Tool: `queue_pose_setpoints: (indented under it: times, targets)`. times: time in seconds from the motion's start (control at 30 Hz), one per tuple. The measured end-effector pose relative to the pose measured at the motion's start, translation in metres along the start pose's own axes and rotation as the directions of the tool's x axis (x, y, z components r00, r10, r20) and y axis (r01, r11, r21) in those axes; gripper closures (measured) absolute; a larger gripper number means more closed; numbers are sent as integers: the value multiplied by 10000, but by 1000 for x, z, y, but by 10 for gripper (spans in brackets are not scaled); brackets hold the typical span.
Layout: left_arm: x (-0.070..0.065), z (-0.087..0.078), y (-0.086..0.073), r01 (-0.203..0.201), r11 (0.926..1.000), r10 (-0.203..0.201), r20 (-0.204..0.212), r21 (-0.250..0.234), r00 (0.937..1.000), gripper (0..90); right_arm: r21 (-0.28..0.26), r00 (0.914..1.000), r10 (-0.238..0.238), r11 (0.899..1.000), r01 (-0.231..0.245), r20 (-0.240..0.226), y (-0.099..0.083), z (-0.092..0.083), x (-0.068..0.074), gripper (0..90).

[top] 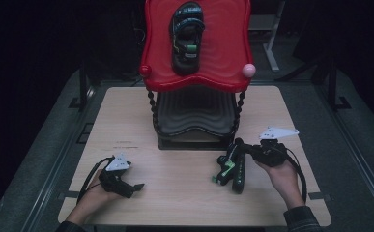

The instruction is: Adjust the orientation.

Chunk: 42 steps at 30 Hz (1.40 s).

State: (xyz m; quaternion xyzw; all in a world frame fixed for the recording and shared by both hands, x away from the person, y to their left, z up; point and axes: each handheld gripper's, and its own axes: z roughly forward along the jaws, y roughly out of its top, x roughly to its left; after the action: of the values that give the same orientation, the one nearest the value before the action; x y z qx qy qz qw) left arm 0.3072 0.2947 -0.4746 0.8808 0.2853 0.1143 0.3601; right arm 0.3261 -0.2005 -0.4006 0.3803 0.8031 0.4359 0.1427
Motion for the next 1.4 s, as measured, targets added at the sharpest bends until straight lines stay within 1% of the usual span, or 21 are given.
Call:
queue_pose_setpoints:
  times: [0.1, 0.3, 0.37, 0.63, 0.9, 1.03, 1.13, 1.23, 1.27, 1.33, 1.37, 1.4]
  targets:
    - [0, 0, 0, -1, 10000, 1, 1, 0, 10000, 0, -10, 9999, -14, 10000, 14, 122, -3, -5, -2, 899]
    - [0, 0, 0, -2, 10000, 2, 0, -2, 10000, 0, -44, 9995, 185, 9998, -184, 268, -10, -15, -9, 899]
    - [0, 0, 0, 5, 10000, -5, 3, 1, 10000, 0, -63, 9993, 184, 9998, -182, 332, -12, -18, -11, 899]
    - [0, 0, 0, 2, 10000, -2, -2, -9, 10000, 0, -16, 9965, 682, 9977, -682, 485, -27, -31, -23, 899]
    - [0, 0, 0, 1, 10000, -1, -2, -14, 10000, 0, 57, 9934, 1015, 9948, -1019, 534, -40, -37, -34, 899]
    - [0, 0, 0, 0, 10000, 0, -3, -13, 10000, 0, 237, 9905, 1230, 9919, -1246, 610, -48, -39, -41, 899]
    - [0, 0, 0, 3, 10000, -3, -2, -17, 10000, 0, 490, 9864, 1472, 9873, -1510, 732, -56, -39, -46, 899]
    - [0, 0, 0, -1, 10000, 1, -1, -12, 10000, 0, 915, 9820, 1661, 9804, -1742, 902, -66, -36, -52, 899]
    - [0, 0, 0, 4, 10000, -4, -1, -17, 10000, 0, 1035, 9812, 1754, 9776, -1833, 811, -70, -34, -55, 899]
    - [0, 0, 0, 1, 10000, -1, -1, -15, 10000, 0, 1184, 9781, 1845, 9736, -1952, 960, -74, -31, -59, 899]
    - [0, 0, 0, -1, 10000, 1, -3, -14, 10000, 0, 1243, 9769, 1964, 9707, -2058, 838, -75, -30, -61, 899]
    - [0, 0, 0, 4, 10000, -4, -1, -17, 10000, 0, 1309, 9770, 1952, 9699, -2053, 865, -76, -28, -61, 899]
